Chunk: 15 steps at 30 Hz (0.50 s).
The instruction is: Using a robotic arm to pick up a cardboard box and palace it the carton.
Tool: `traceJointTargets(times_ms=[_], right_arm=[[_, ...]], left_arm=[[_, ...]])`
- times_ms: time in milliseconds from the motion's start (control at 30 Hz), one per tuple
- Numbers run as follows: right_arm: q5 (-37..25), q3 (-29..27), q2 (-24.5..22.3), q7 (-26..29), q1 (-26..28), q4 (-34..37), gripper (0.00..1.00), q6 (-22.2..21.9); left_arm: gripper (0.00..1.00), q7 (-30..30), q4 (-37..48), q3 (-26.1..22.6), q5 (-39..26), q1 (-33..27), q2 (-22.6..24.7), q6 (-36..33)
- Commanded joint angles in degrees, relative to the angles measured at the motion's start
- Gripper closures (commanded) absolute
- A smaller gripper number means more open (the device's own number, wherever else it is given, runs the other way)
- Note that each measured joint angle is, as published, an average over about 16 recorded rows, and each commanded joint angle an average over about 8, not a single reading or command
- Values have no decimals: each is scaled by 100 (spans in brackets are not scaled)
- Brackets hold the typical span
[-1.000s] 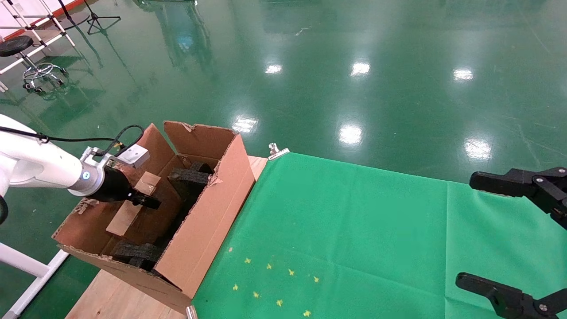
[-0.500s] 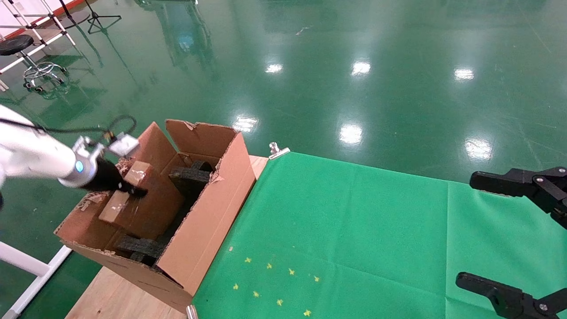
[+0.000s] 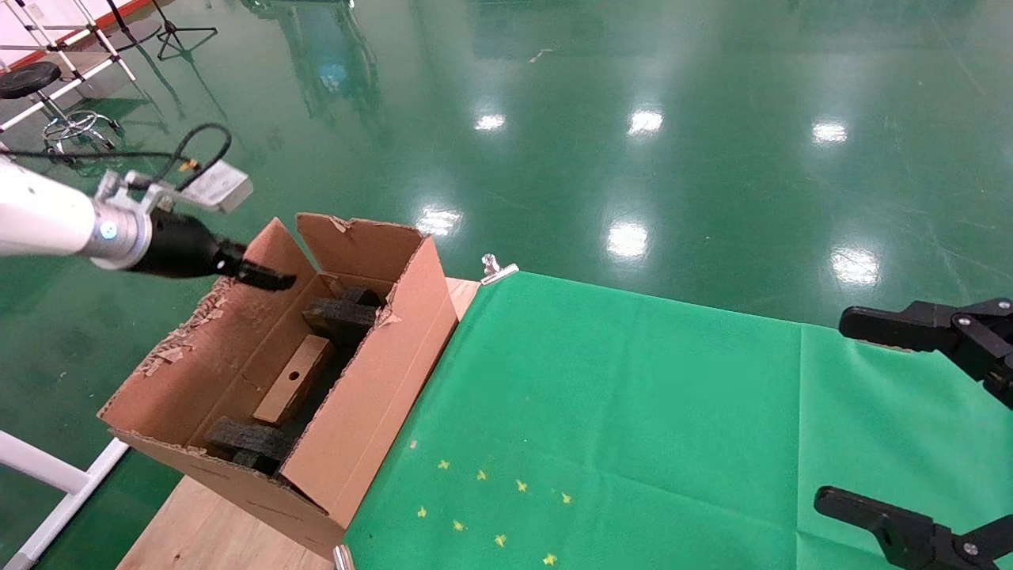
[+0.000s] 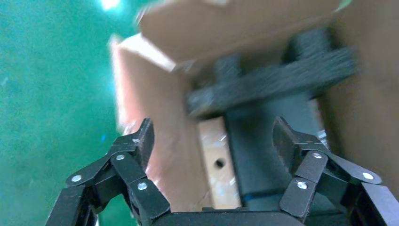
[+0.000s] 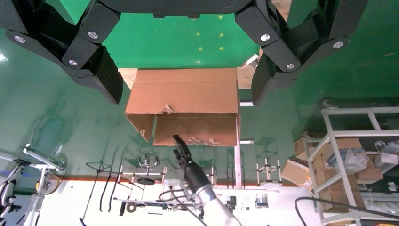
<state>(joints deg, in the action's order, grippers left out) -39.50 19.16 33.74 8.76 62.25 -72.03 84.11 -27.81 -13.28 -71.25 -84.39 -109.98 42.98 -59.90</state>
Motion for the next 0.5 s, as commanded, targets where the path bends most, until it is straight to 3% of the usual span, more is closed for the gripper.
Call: traceJointTargets(times_ms=[33, 267, 500], right_arm=[[0, 0, 0, 0, 0, 0, 0, 0], [2, 0, -1, 0, -1, 1, 0, -2], [2, 0, -1, -1, -1, 1, 0, -2]], left_arm=[[0, 57, -278, 65, 102, -73, -129, -176], [0, 27, -1048, 130, 316, -180, -469, -936], [0, 54, -1043, 206, 356, -102, -438, -895]])
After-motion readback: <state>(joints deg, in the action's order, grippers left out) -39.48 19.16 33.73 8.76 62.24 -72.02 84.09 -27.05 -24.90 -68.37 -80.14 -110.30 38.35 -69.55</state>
